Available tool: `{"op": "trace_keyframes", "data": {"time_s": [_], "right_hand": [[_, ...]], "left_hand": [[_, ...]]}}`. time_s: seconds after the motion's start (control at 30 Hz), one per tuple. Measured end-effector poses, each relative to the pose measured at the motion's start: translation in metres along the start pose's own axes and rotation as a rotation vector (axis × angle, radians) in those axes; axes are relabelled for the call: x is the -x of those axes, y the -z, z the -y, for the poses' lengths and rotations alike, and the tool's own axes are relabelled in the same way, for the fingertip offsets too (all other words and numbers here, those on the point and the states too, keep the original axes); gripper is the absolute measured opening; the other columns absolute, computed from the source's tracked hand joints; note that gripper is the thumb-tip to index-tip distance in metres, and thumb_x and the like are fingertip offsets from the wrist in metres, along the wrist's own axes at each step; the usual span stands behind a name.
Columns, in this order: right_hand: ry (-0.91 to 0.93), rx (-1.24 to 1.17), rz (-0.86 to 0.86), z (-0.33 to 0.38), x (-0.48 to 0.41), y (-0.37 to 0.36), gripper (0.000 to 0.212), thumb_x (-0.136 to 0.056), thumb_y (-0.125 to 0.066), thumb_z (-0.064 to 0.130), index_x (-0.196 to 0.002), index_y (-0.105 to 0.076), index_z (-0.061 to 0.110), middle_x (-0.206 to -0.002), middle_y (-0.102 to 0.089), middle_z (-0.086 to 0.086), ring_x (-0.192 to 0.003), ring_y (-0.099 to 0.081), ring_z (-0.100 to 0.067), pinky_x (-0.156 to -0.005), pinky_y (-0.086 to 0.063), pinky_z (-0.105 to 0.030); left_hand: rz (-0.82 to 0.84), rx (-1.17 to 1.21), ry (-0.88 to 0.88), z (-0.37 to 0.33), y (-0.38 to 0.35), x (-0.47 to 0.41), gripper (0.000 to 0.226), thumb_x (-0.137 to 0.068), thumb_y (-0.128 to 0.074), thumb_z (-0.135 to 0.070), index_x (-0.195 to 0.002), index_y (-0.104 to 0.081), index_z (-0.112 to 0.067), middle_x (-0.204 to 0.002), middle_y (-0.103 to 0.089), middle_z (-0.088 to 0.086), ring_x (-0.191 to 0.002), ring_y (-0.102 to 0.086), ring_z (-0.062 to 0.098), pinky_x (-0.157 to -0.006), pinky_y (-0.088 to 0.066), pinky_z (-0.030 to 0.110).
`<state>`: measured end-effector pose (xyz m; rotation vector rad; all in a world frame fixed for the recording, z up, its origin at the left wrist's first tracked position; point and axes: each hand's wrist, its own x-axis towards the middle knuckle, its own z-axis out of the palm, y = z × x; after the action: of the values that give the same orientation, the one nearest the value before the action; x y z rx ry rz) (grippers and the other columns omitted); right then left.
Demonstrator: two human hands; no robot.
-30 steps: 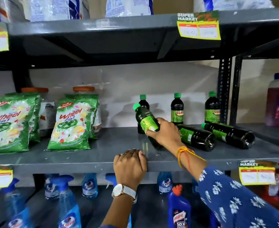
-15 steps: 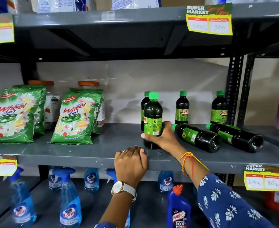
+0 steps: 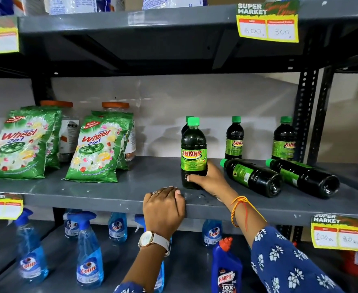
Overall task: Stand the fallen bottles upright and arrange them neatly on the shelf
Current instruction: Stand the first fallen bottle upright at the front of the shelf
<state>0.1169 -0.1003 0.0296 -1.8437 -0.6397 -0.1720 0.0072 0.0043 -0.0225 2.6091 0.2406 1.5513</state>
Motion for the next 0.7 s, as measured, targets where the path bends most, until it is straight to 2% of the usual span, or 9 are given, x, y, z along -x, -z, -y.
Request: {"op": "trace_keyframes", "data": {"time_s": [0.1,0.2,0.33,0.43,0.57,0.7], "right_hand": [[-0.013,-0.01,0.003,0.0,-0.002,-0.001,0.059,-0.064,-0.08,0.016,-0.117,-0.054,0.009,-0.11,-0.068,-0.009,-0.1,-0.062,-0.022,-0.087,-0.049,-0.031],[0.002,0.001,-0.016,-0.001,-0.002,-0.001,0.067,-0.061,-0.083,0.019,-0.119,-0.05,0.007,-0.108,-0.066,-0.006,-0.097,-0.061,-0.019,-0.081,-0.046,-0.027],[0.011,0.018,0.009,-0.001,-0.001,-0.001,0.059,-0.067,-0.079,0.018,-0.118,-0.051,0.011,-0.111,-0.066,-0.005,-0.099,-0.06,-0.019,-0.081,-0.044,-0.026],[-0.002,-0.028,-0.061,-0.001,0.001,0.001,0.05,-0.063,-0.083,0.022,-0.103,-0.053,0.02,-0.101,-0.065,0.0,-0.09,-0.06,-0.014,-0.075,-0.044,-0.023],[0.003,0.033,-0.052,0.003,0.005,0.004,0.052,-0.064,-0.083,0.021,-0.11,-0.062,0.012,-0.109,-0.068,-0.007,-0.092,-0.061,-0.016,-0.08,-0.047,-0.026],[0.01,0.032,-0.04,0.009,0.019,0.01,0.051,-0.064,-0.083,0.021,-0.11,-0.063,0.012,-0.096,-0.065,0.003,-0.08,-0.059,-0.003,-0.062,-0.042,-0.007]], "left_hand": [[-0.005,-0.009,0.004,0.0,-0.001,0.0,0.039,-0.082,-0.038,-0.023,-0.067,-0.071,-0.011,-0.07,-0.073,0.005,-0.063,-0.067,0.022,-0.06,-0.041,0.03],[-0.002,-0.008,0.016,0.0,-0.001,0.0,0.04,-0.082,-0.037,-0.024,-0.067,-0.072,-0.011,-0.071,-0.074,0.005,-0.063,-0.067,0.022,-0.061,-0.039,0.031],[0.015,0.006,0.019,0.0,-0.001,0.0,0.04,-0.083,-0.038,-0.024,-0.067,-0.072,-0.012,-0.072,-0.074,0.005,-0.064,-0.067,0.022,-0.062,-0.043,0.031],[0.031,0.019,0.021,0.001,-0.001,0.0,0.041,-0.083,-0.037,-0.025,-0.067,-0.073,-0.012,-0.074,-0.074,0.005,-0.067,-0.069,0.022,-0.064,-0.046,0.032],[0.03,0.016,0.024,0.001,-0.002,-0.001,0.041,-0.082,-0.037,-0.025,-0.066,-0.073,-0.012,-0.073,-0.074,0.005,-0.066,-0.068,0.022,-0.064,-0.045,0.031],[0.014,0.011,0.023,0.002,-0.002,0.0,0.041,-0.081,-0.036,-0.024,-0.065,-0.072,-0.012,-0.072,-0.074,0.005,-0.064,-0.067,0.023,-0.062,-0.045,0.031]]}}
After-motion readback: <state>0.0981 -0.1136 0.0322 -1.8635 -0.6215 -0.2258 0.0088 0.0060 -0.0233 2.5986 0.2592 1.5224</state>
